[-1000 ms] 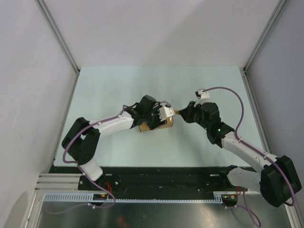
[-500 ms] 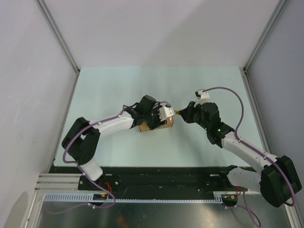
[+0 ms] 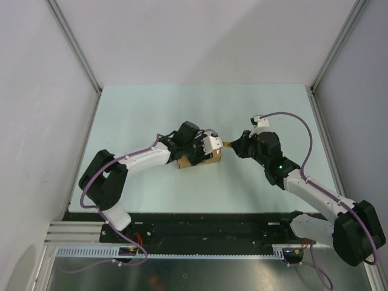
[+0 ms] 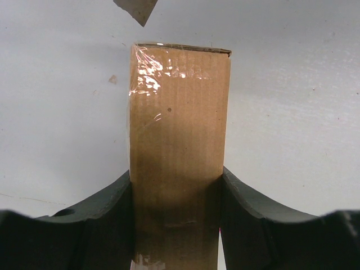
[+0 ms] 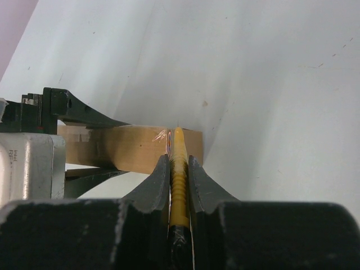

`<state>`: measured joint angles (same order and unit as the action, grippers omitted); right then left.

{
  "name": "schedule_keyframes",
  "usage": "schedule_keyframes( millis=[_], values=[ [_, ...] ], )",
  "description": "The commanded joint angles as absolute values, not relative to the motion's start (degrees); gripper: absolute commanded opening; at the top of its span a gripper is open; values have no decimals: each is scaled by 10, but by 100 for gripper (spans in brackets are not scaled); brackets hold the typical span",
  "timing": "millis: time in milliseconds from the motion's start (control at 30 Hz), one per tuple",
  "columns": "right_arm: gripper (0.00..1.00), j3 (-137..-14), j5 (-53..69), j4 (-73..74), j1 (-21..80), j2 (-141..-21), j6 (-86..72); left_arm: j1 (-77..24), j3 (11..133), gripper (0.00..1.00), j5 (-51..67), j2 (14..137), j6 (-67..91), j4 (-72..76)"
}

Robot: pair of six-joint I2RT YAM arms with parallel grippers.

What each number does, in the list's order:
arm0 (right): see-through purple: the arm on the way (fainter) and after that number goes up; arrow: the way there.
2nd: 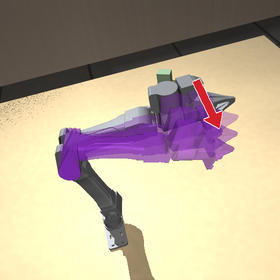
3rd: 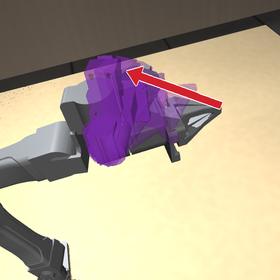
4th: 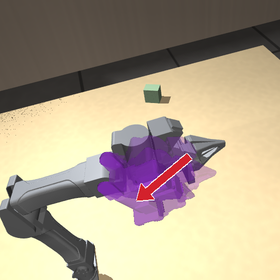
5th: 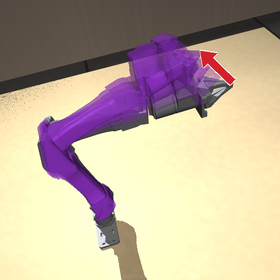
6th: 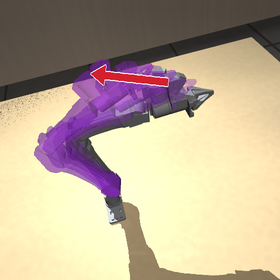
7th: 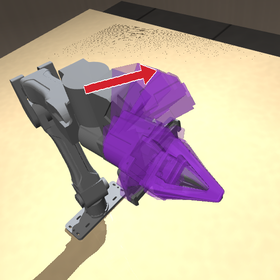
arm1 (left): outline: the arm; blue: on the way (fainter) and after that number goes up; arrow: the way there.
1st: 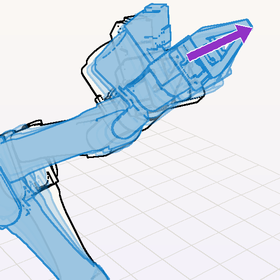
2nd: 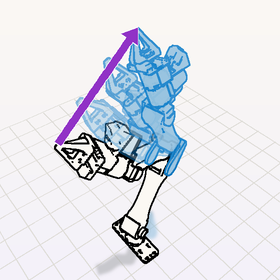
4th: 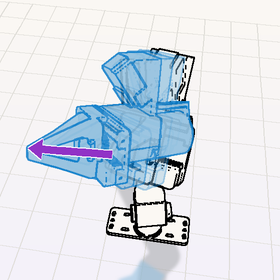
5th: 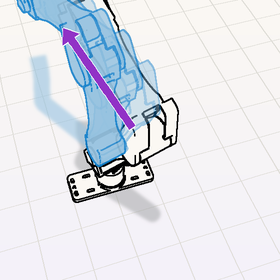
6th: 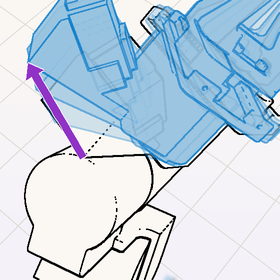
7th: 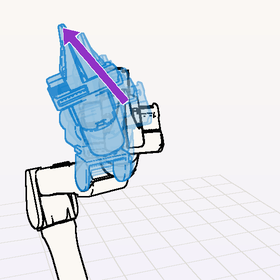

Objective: Unpack the express box

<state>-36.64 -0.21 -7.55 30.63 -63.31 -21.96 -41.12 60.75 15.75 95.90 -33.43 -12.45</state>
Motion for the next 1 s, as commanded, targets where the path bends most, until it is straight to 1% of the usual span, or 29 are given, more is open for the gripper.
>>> schedule_keyframes(
  millis=[0, 167, 300, 467, 967],
  values=[
    [0, -365, -5, -98, 307, -620, -213, -411, 598, 43, 175, 982, -334, -182],
    [0, -357, -5, -115, 306, -609, -216, -410, 599, 43, 173, 984, -332, -184],
    [0, -352, 18, -125, 305, -602, -221, -411, 602, 43, 170, 985, -332, -185],
    [0, -352, 24, -128, 305, -612, -221, -411, 603, 43, 171, 987, -331, -185],
    [0, -352, 10, -123, 305, -626, -222, -410, 599, 43, 166, 983, -338, -185]
  ],
)
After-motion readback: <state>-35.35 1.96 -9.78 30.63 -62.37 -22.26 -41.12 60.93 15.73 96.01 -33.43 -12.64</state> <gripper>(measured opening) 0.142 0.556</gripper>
